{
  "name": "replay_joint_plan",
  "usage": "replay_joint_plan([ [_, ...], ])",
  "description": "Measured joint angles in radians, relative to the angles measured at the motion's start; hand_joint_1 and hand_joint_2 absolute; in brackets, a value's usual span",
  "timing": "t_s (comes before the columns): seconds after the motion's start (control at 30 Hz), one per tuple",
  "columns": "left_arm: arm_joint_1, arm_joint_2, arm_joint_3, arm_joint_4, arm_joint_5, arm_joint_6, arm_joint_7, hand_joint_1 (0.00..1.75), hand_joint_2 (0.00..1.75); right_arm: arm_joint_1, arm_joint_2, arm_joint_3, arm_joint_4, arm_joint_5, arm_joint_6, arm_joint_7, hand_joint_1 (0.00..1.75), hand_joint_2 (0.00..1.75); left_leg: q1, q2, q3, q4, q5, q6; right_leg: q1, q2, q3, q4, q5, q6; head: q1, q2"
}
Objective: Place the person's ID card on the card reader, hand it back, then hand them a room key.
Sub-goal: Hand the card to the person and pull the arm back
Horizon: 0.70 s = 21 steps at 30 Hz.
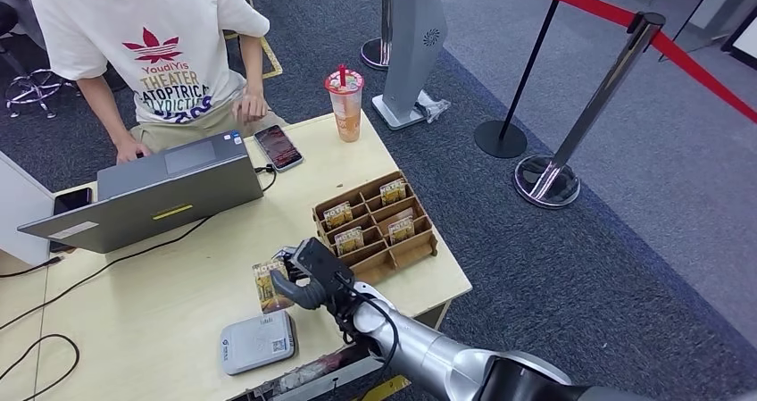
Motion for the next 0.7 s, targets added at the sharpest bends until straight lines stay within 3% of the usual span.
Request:
replay_joint_plan([
  [0.43, -0.001, 0.0, 0.0, 0.0, 0.0, -0.011, -0.006, 0.0, 0.0, 0.043, -0.049, -0.125, -0.416, -0.093, 0.04, 0.012, 1.75, 1.75, 0.0, 0.0, 0.0, 0.0, 0.0, 0.0, 0.0, 0.0, 0.0, 0.0, 0.0, 0.0, 0.0, 0.0],
  [0.7, -0.012, 0.0, 0.0, 0.0, -0.012, -0.018, 0.006, 0.0, 0.0, -0.02, -0.057, -0.158, -0.507, -0.039, 0.035, -0.006, 1.75, 1.75, 0.0, 0.0, 0.0, 0.0, 0.0, 0.0, 0.0, 0.0, 0.0, 0.0, 0.0, 0.0, 0.0, 0.0],
])
